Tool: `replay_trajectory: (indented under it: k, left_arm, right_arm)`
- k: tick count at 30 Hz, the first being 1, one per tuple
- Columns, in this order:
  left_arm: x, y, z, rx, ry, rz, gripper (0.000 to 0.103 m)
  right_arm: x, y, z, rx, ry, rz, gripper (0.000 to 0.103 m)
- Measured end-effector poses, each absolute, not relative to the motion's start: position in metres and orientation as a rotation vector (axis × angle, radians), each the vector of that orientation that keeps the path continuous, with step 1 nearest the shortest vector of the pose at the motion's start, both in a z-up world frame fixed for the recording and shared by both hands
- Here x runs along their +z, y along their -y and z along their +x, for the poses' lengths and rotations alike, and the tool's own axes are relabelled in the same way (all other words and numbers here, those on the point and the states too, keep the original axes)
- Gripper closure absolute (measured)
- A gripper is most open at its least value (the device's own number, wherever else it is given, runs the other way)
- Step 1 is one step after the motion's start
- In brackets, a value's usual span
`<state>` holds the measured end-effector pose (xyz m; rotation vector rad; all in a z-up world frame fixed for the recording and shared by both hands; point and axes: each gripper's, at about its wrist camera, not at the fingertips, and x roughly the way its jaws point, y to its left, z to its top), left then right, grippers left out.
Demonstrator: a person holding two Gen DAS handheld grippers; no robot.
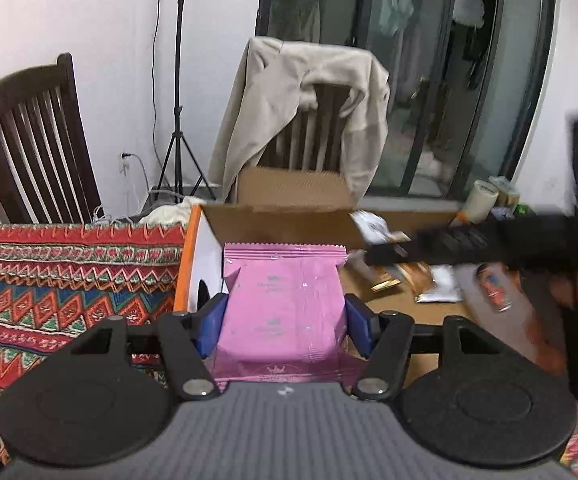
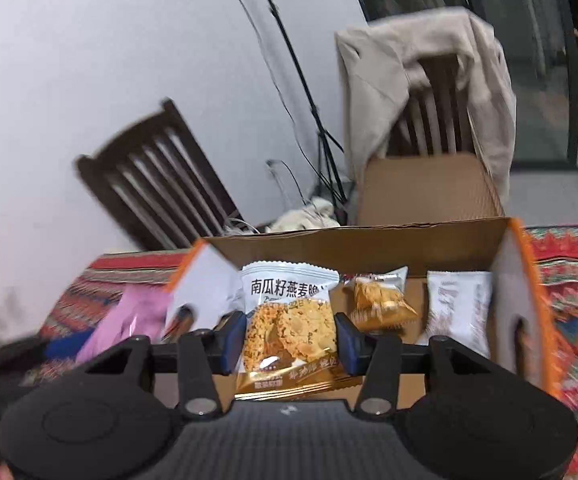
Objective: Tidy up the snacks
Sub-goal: 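Carry the pink and biscuit packets over the cardboard box, then open both tools to drop the pink and biscuit packets into the box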
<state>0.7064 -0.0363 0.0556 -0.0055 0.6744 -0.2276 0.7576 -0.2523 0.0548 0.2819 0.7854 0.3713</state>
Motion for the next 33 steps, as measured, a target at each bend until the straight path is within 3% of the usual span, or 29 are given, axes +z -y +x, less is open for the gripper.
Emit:
replay_trajectory:
  k: [5, 10, 13, 15, 24, 29, 31, 33]
  left_arm:
    - [0.032, 0.037, 0.729, -0.223, -0.708, 0.023, 0.040]
    - [0.024, 0.031, 0.733, -0.233, -0.698, 0.030, 0.037]
    - [0.034, 0.020, 0.732, -0.219, -0.710, -0.019, 0.037]
    - [0.047, 0.014, 0.728, -0.213, -0.699, -0.031, 0.037]
    - [0.149, -0.003, 0.674, -0.206, -0.623, -0.036, 0.027]
    - [0.219, -0.008, 0.615, -0.235, -0.523, -0.019, 0.015]
    - [0.240, -0.011, 0.585, -0.258, -0.481, -0.022, 0.003]
    - [0.253, -0.013, 0.554, -0.273, -0.457, -0.026, 0.003]
  right_arm:
    - [0.021, 0.222, 0.821, 0.334, -0.865, 0.250, 0.056]
    - [0.000, 0.199, 0.842, 0.305, -0.959, 0.192, 0.047]
    - [0.009, 0.202, 0.835, 0.299, -0.921, 0.194, 0.027]
    - [0.019, 0.207, 0.826, 0.306, -0.905, 0.195, 0.027]
    - [0.122, 0.240, 0.757, 0.347, -0.791, 0.055, 0.027]
    - [0.202, 0.268, 0.694, 0.353, -0.702, 0.017, 0.024]
    - [0.232, 0.280, 0.662, 0.352, -0.658, 0.001, 0.022]
    - [0.258, 0.293, 0.627, 0.345, -0.611, -0.014, 0.019]
